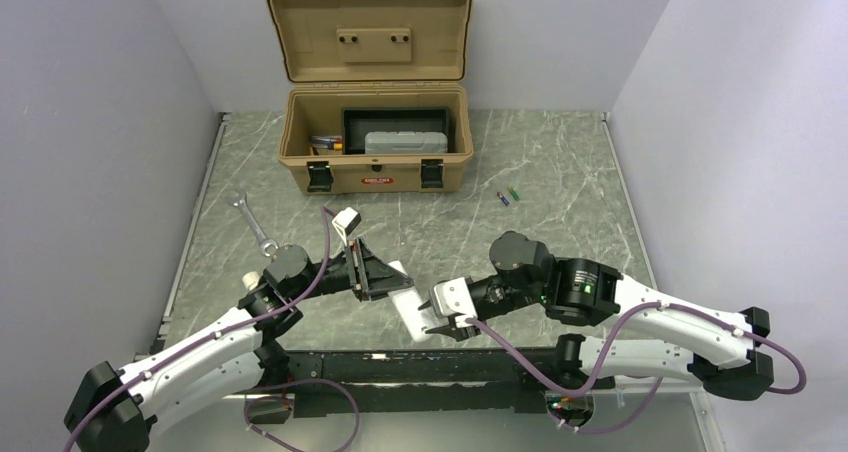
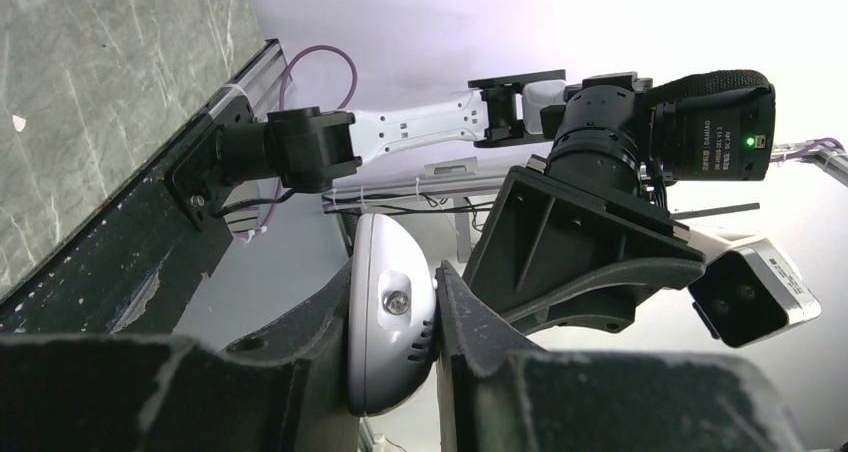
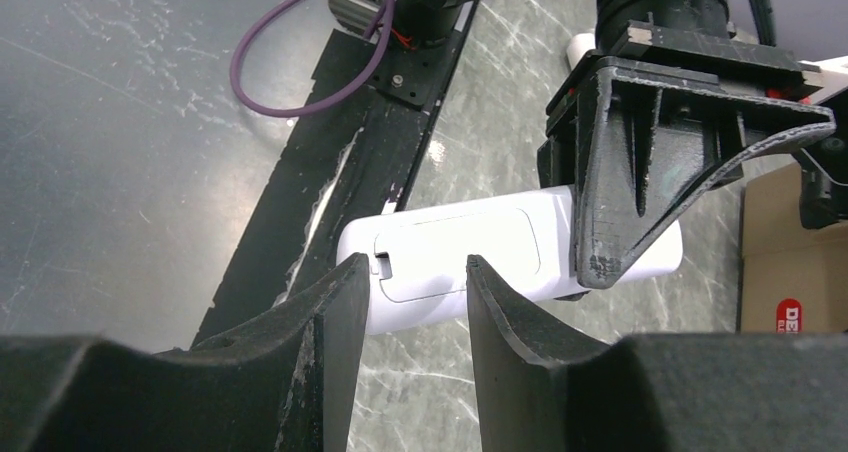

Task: Load the batteries into the remote control
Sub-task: Remove the battery cover from the remote control.

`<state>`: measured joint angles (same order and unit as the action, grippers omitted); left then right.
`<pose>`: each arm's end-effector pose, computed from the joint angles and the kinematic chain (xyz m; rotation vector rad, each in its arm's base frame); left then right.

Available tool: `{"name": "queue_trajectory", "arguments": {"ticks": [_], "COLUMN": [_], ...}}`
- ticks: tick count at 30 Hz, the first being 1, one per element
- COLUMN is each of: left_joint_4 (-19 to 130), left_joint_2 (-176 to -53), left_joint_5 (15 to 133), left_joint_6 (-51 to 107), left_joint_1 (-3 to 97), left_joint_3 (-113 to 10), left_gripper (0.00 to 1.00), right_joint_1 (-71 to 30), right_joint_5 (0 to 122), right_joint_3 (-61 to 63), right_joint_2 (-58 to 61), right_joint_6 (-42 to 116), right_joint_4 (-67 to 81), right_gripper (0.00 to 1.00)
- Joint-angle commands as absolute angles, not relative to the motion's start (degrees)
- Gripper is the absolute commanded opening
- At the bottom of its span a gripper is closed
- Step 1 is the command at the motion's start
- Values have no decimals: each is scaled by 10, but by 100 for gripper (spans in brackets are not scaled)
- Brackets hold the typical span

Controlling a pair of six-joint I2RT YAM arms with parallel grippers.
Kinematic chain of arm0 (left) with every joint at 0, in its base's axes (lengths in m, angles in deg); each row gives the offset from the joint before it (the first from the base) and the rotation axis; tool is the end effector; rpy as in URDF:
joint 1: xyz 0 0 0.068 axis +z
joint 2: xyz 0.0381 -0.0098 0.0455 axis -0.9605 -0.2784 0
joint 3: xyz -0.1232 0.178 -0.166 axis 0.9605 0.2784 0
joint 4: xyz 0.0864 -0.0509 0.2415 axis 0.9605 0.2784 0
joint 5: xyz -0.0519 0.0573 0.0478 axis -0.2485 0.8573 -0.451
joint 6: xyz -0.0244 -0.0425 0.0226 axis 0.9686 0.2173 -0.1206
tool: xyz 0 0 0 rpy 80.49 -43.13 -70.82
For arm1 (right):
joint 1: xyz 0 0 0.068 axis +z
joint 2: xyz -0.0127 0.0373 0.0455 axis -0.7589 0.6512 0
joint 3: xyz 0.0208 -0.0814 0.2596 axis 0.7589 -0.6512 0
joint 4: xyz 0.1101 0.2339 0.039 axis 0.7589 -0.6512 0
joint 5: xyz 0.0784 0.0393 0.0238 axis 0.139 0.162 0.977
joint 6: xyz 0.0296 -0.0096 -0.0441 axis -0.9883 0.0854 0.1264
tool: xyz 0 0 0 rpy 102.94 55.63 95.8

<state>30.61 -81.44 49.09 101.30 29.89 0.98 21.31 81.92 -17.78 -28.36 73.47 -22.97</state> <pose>0.1146 -0.1375 0.2581 -0.0973 1.9981 -2.0816 0.0462 0.1828 0.3591 -1.7857 1.0562 0.9411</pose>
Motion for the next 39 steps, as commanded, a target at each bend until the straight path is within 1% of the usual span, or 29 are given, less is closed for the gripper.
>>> {"name": "queue_trajectory", "arguments": {"ticks": [1,39], "left_joint_4": [262,231], "left_joint_2": [-811,-819], "left_joint_5": [483,484], "left_joint_6": [1012,1021], "left_joint_1": [299,294], "left_joint_3": [3,13], "left_gripper": [0,0], "right_joint_1": [211,197], "right_joint_5": [846,816], "right_joint_3": [-168,-189], "right_joint_2": [-271,-272], "right_joint_6": [751,770], "right_joint_4": [-214,-214], "right_gripper": [43,41]}}
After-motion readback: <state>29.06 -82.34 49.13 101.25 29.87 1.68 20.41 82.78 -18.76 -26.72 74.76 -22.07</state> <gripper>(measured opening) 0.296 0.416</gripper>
